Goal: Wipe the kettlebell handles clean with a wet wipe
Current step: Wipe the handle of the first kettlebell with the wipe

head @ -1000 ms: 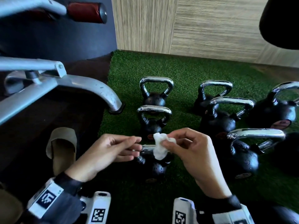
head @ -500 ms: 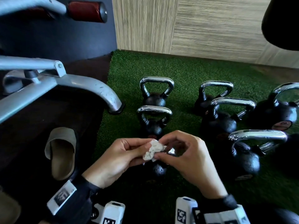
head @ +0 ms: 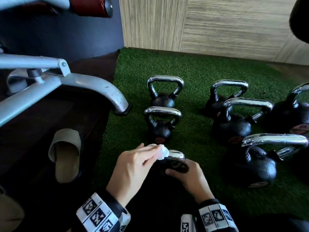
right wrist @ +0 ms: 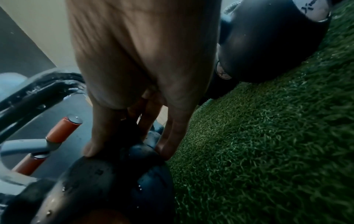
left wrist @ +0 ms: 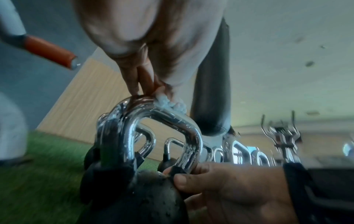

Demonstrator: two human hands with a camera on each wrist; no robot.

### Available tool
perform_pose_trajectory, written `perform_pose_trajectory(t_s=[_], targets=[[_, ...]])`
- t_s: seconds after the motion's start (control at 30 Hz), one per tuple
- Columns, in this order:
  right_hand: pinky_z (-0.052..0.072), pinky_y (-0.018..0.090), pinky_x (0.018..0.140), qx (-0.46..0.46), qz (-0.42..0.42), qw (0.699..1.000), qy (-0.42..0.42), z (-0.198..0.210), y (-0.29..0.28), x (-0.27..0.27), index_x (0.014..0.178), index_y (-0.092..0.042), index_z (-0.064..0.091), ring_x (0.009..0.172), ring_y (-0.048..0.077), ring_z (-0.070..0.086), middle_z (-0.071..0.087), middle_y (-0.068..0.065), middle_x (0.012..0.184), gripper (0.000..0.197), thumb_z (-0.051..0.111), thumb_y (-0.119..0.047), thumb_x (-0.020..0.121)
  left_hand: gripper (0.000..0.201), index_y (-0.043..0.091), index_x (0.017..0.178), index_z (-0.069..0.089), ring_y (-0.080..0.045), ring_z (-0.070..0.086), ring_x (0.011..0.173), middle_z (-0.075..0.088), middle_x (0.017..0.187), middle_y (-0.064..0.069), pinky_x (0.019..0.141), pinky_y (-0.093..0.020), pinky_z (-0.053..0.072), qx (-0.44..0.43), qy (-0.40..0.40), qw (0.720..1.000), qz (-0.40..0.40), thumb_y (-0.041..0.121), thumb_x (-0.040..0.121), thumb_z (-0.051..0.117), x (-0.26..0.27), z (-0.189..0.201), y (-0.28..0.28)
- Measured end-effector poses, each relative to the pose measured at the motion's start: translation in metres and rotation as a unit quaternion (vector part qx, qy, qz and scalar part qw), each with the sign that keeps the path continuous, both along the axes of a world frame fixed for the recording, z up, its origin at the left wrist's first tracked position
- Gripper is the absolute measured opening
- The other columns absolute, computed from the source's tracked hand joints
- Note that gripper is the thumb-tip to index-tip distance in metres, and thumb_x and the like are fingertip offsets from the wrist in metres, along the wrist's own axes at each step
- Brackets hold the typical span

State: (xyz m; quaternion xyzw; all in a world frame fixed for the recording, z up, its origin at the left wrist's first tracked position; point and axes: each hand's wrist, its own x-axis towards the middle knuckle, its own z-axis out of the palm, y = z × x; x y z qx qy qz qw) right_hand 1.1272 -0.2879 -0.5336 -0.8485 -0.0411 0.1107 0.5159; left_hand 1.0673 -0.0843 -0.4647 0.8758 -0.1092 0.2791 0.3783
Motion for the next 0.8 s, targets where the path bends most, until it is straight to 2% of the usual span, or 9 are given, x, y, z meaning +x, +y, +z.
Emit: perform_pose_trajectory(t_s=[0.13, 0.27, 0.33, 0.43, 0.57, 0.63, 0.7, 0.73, 0.8], targets=[[0.056, 0.023, 0.074, -0.001, -0.01, 1.0, 0.006, -0.002, 0.0, 0.0, 0.089, -0.029, 0.079, 0.075, -0.003, 0.071, 0.078, -0.014, 0.081, 0.029, 0.094, -0.037, 0.066, 0.022, 0.019, 0.111, 0.081, 0.004, 0.071, 0.105, 0.076, 0.111, 0.016, 0.092, -0.022, 0.058, -0.118, 0.032, 0.992, 0.045, 0.015, 0.089, 0.077, -0.008, -0.005, 0.021], [0.054, 0.02, 0.072, 0.007, -0.017, 1.0, 0.017, -0.003, -0.001, 0.001, 0.088, -0.028, 0.079, 0.075, -0.004, 0.072, 0.078, -0.015, 0.081, 0.029, 0.094, -0.036, 0.065, 0.025, 0.016, 0.113, 0.079, -0.002, 0.073, 0.107, 0.077, 0.113, 0.011, 0.093, -0.02, 0.057, -0.149, 0.046, 0.987, 0.024, 0.011, 0.089, 0.077, -0.015, -0.012, 0.019], [0.056, 0.022, 0.074, 0.012, -0.015, 1.0, 0.016, -0.004, -0.002, 0.001, 0.089, -0.029, 0.079, 0.077, -0.002, 0.072, 0.078, -0.015, 0.082, 0.03, 0.094, -0.037, 0.065, 0.023, 0.016, 0.111, 0.079, -0.004, 0.073, 0.106, 0.078, 0.11, 0.011, 0.091, -0.015, 0.056, -0.227, 0.075, 0.97, 0.037, 0.01, 0.089, 0.075, -0.012, -0.019, 0.022], [0.057, 0.025, 0.074, 0.02, -0.014, 1.0, 0.021, -0.004, -0.002, 0.0, 0.089, -0.03, 0.08, 0.077, 0.0, 0.073, 0.079, -0.014, 0.082, 0.028, 0.094, -0.035, 0.066, 0.02, 0.02, 0.108, 0.079, -0.009, 0.074, 0.107, 0.079, 0.106, 0.009, 0.091, -0.015, 0.055, -0.355, 0.137, 0.924, 0.032, 0.013, 0.092, 0.071, -0.01, -0.028, 0.03], [0.054, 0.024, 0.07, 0.029, -0.017, 0.999, 0.022, -0.006, -0.002, 0.001, 0.084, -0.025, 0.08, 0.074, 0.002, 0.074, 0.079, -0.012, 0.079, 0.026, 0.095, -0.031, 0.064, 0.024, 0.012, 0.111, 0.078, -0.007, 0.074, 0.107, 0.079, 0.109, 0.005, 0.092, -0.016, 0.055, -0.356, 0.131, 0.925, 0.033, 0.017, 0.088, 0.073, -0.016, -0.036, 0.03], [0.059, 0.029, 0.077, 0.034, -0.018, 0.999, 0.028, -0.009, -0.002, 0.002, 0.086, -0.024, 0.081, 0.078, 0.004, 0.075, 0.079, -0.011, 0.081, 0.029, 0.095, -0.032, 0.063, 0.021, 0.015, 0.108, 0.079, -0.009, 0.074, 0.105, 0.079, 0.107, 0.002, 0.087, -0.018, 0.058, -0.422, 0.145, 0.894, 0.048, 0.016, 0.088, 0.071, -0.014, -0.045, 0.03], [0.06, 0.034, 0.083, 0.034, -0.022, 0.999, 0.028, -0.011, -0.002, 0.003, 0.088, -0.023, 0.081, 0.081, 0.006, 0.076, 0.08, -0.011, 0.083, 0.033, 0.096, -0.035, 0.062, 0.018, 0.016, 0.103, 0.079, -0.012, 0.075, 0.1, 0.08, 0.104, -0.004, 0.077, -0.018, 0.06, -0.519, 0.188, 0.832, 0.059, 0.013, 0.088, 0.069, -0.01, -0.055, 0.029], [0.06, 0.035, 0.083, 0.033, -0.024, 0.999, 0.027, -0.012, -0.002, 0.003, 0.089, -0.024, 0.081, 0.082, 0.006, 0.076, 0.08, -0.011, 0.084, 0.034, 0.096, -0.037, 0.061, 0.019, 0.015, 0.102, 0.079, -0.014, 0.075, 0.099, 0.08, 0.103, -0.006, 0.075, -0.018, 0.06, -0.543, 0.208, 0.811, 0.057, 0.013, 0.087, 0.068, -0.009, -0.059, 0.028], [0.06, 0.033, 0.082, 0.033, -0.029, 0.999, 0.029, -0.012, -0.002, 0.003, 0.089, -0.027, 0.081, 0.081, 0.005, 0.076, 0.08, -0.012, 0.083, 0.034, 0.095, -0.038, 0.061, 0.018, 0.014, 0.101, 0.079, -0.016, 0.074, 0.1, 0.08, 0.104, -0.009, 0.074, -0.019, 0.061, -0.547, 0.232, 0.803, 0.049, 0.007, 0.089, 0.067, -0.009, -0.069, 0.028]])
